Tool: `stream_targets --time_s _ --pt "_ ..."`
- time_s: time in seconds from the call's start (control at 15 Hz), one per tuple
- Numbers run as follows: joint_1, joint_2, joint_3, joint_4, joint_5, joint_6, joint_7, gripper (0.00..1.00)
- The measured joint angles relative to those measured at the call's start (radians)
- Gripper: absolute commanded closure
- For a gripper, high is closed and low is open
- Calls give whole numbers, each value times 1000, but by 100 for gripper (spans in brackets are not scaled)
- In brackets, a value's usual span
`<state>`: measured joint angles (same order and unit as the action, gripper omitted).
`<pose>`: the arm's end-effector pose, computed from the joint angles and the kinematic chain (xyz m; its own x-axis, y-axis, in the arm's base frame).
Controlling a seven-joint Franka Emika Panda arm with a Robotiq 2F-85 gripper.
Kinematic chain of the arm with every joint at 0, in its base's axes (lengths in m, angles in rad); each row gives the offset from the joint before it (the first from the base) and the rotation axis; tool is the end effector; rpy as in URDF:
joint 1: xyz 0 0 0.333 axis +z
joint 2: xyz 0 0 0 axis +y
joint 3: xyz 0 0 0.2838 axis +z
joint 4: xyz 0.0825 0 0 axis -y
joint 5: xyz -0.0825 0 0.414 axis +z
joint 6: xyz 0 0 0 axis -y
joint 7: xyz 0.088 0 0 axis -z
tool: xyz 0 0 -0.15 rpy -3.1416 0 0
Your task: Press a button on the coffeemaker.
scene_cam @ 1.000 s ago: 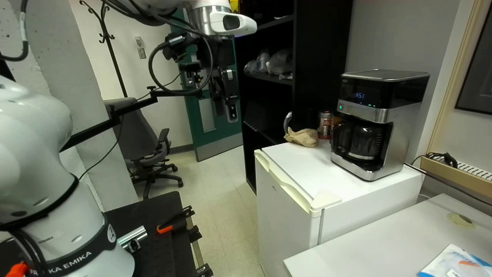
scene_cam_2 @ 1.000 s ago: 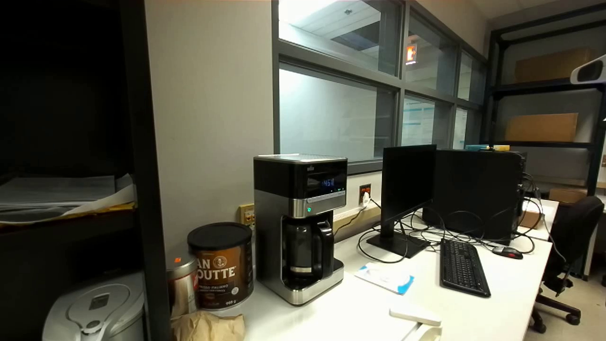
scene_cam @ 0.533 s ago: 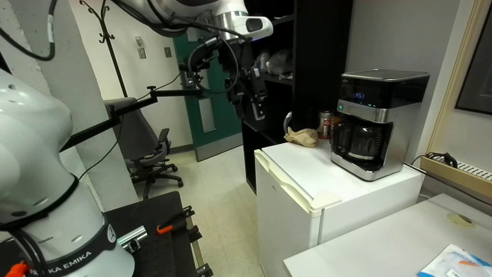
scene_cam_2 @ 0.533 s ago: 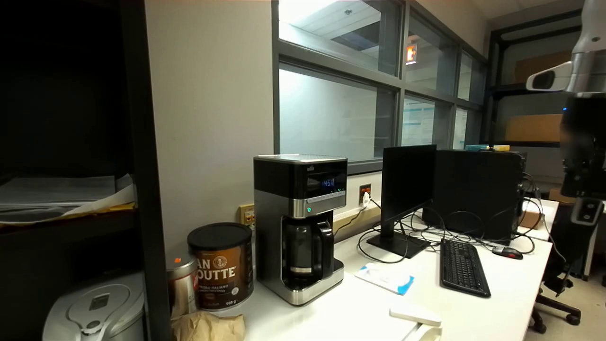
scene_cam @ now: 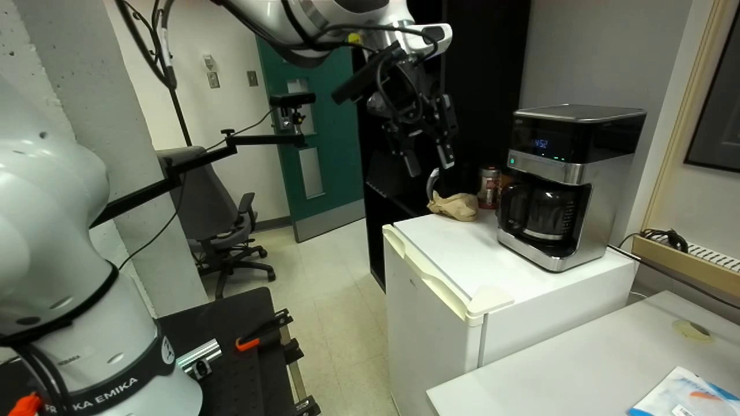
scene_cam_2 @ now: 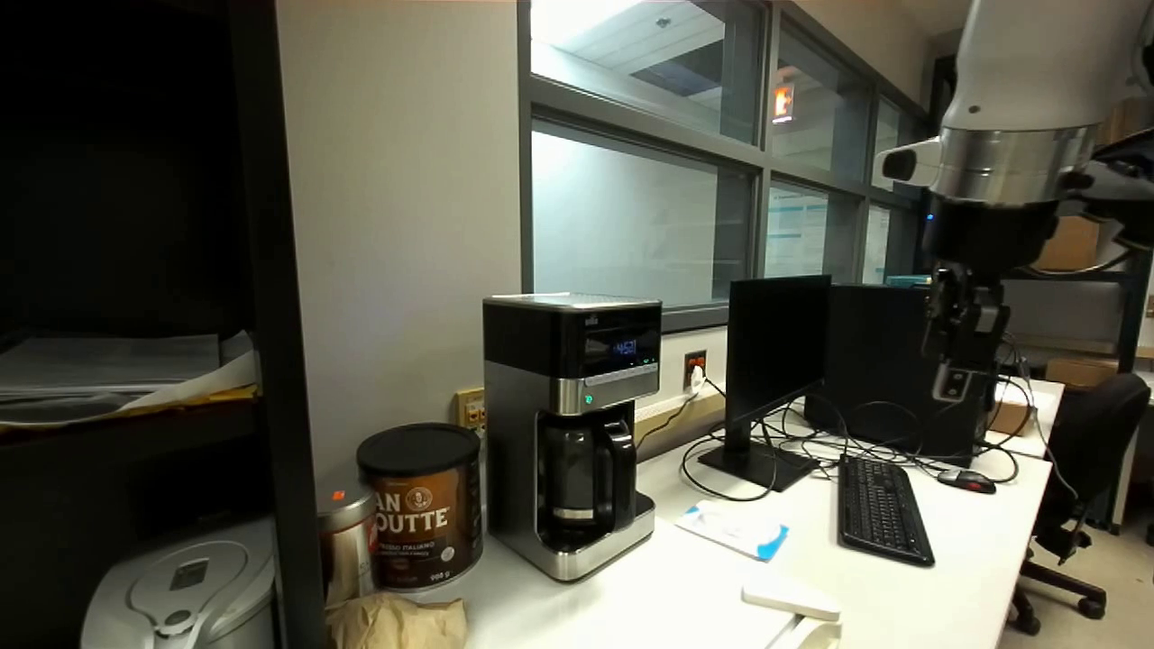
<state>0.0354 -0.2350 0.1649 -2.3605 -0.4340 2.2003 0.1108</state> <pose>0.5077 0.0713 0.3423 0.9395 0.3374 0.0590 0.2900 -0.8753 0.3870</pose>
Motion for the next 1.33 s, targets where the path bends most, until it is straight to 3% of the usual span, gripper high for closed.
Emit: stream_targets --time_s 0.4,0.73,1.33 --pt "0 210 -6 180 -188 45 -19 99" --pt "6 364 -42 316 -285 151 -27 100" --pt "17 545 -112 463 -352 390 -34 100"
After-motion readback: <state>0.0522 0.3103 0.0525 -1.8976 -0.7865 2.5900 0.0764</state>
